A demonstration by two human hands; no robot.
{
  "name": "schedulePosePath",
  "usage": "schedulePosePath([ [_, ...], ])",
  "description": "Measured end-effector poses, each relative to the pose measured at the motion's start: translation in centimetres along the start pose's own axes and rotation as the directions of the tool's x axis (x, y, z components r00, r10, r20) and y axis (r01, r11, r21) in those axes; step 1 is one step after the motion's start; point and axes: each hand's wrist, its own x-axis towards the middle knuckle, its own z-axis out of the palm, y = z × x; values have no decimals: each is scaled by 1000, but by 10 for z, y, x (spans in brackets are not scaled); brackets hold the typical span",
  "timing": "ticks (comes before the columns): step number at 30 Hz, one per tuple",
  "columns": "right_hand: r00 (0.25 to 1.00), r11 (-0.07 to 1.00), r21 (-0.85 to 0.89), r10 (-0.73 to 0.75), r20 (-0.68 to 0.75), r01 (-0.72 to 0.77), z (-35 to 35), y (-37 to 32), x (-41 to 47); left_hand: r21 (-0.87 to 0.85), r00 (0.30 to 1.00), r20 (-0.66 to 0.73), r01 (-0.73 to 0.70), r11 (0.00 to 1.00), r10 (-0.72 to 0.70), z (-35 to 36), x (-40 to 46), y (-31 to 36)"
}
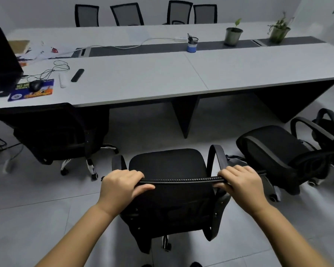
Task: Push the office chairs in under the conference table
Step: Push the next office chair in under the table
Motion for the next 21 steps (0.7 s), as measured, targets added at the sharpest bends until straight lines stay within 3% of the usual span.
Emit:
schedulePosePath([
  [6, 1000, 998, 63, -1, -22, 2, 43, 37, 31, 104, 1000, -14, 1, 995, 1, 33, 33, -5],
  [14, 999, 991, 127, -47, -17, 48, 94, 74, 110, 209, 992, -7, 124, 970, -126, 66, 80, -30],
  [21, 998, 990, 128, -52, -21, 54, 143, 94, 181, 288, 985, 38, 151, 946, -169, 101, 133, -84],
])
